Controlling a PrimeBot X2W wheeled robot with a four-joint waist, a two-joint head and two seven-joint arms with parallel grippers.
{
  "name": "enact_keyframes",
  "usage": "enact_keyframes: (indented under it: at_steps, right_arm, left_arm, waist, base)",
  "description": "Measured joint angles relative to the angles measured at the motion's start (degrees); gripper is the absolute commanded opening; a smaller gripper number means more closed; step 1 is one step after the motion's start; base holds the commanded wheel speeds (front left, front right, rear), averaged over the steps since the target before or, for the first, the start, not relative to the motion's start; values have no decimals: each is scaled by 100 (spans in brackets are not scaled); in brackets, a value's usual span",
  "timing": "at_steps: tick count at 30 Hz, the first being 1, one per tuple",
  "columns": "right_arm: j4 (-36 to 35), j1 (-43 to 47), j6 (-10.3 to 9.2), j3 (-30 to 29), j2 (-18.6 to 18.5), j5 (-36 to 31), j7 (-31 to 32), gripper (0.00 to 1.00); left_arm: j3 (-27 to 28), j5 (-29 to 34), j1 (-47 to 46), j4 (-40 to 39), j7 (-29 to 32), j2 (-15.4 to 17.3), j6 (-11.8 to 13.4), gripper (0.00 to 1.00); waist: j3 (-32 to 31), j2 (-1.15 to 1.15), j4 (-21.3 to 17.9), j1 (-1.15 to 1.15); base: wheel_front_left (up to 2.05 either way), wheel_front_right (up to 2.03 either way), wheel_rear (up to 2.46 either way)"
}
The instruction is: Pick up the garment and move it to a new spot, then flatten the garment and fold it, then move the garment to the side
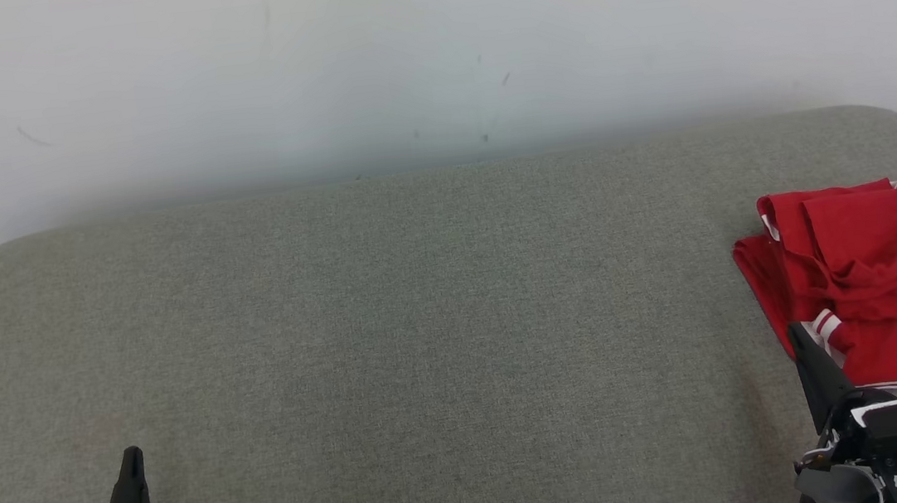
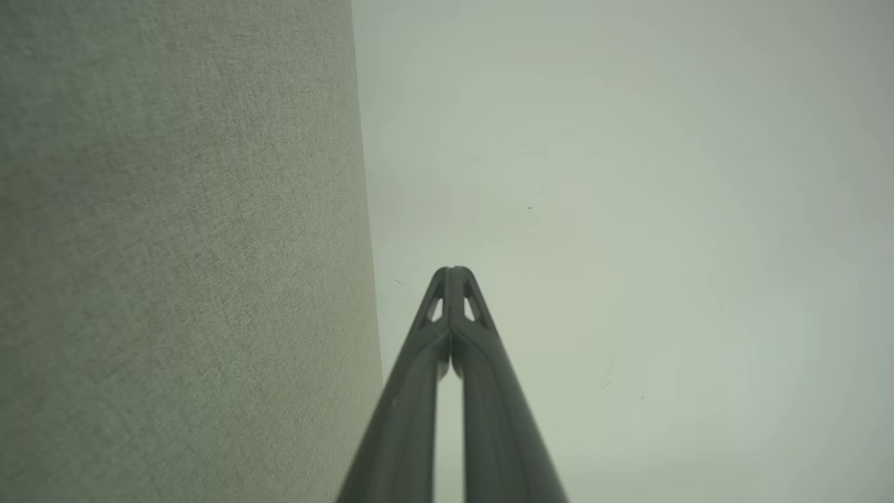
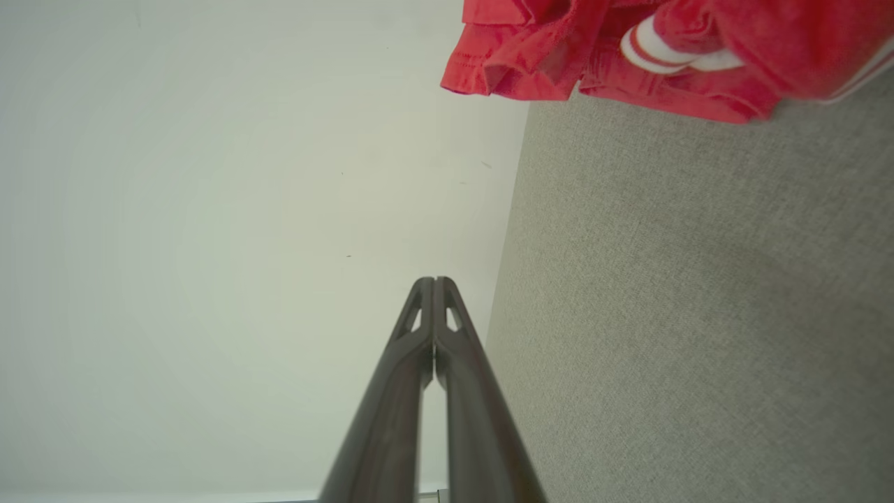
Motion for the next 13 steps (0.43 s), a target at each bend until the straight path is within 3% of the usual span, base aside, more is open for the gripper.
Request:
enact_keyframes:
  at_steps: [13]
  right_arm:
    - [0,0,1,0,0,0,0,0]
  left_arm:
    - [0,0,0,0,0,0,0,0]
  waist:
    - [0,0,0,0]
  base:
    - [0,0,0]
